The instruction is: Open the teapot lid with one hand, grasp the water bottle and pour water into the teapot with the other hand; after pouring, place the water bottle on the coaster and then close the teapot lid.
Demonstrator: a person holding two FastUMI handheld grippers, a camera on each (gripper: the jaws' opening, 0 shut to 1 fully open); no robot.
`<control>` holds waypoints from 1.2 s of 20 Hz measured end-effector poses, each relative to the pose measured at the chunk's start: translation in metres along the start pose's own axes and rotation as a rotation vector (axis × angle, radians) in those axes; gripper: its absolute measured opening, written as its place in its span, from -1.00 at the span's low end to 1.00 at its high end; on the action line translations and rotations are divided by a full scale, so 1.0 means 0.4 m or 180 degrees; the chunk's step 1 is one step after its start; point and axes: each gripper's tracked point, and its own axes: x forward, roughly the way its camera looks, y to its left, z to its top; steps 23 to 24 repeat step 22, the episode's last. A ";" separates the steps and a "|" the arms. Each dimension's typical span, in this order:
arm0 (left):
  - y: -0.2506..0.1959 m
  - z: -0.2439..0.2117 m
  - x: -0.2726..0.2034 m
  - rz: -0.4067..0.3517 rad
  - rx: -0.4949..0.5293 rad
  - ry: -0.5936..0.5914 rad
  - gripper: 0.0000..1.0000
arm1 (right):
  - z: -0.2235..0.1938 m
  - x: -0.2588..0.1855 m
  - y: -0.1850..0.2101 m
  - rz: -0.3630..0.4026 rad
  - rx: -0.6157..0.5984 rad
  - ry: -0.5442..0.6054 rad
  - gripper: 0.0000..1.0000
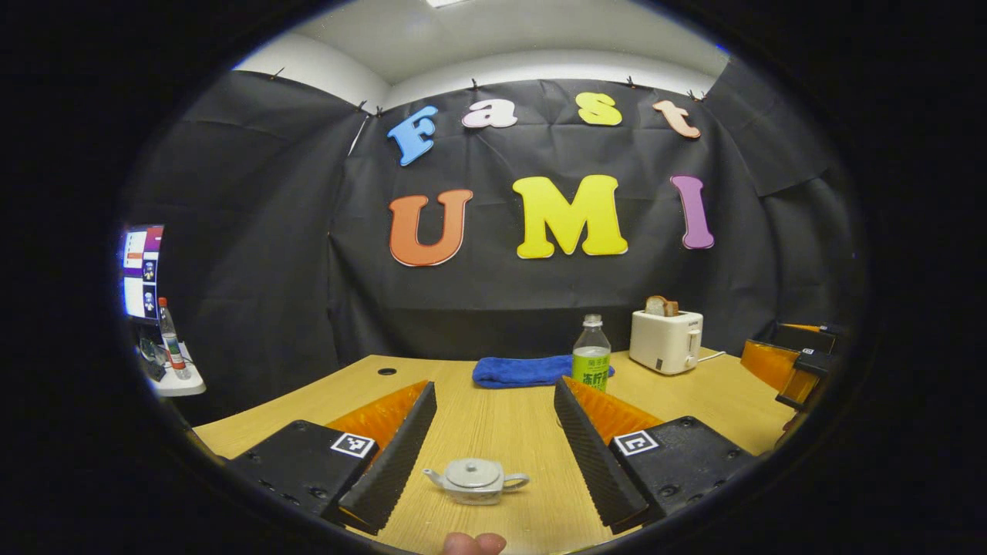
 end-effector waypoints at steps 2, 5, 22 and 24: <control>-0.034 0.008 -0.016 -0.0027 0.0066 -0.0038 0.93 | 0.014 -0.025 -0.013 -0.0051 -0.0025 -0.0038 0.91; -0.076 0.004 -0.035 -0.0083 0.0098 -0.0041 0.93 | 0.017 -0.054 -0.020 -0.0107 -0.0094 -0.0074 0.90; -0.037 -0.015 -0.045 -0.0016 -0.0037 0.0017 0.99 | 0.007 -0.060 0.054 -0.0095 -0.0223 -0.0002 0.94; -0.037 -0.015 -0.045 -0.0016 -0.0037 0.0017 0.99 | 0.007 -0.060 0.054 -0.0095 -0.0223 -0.0002 0.94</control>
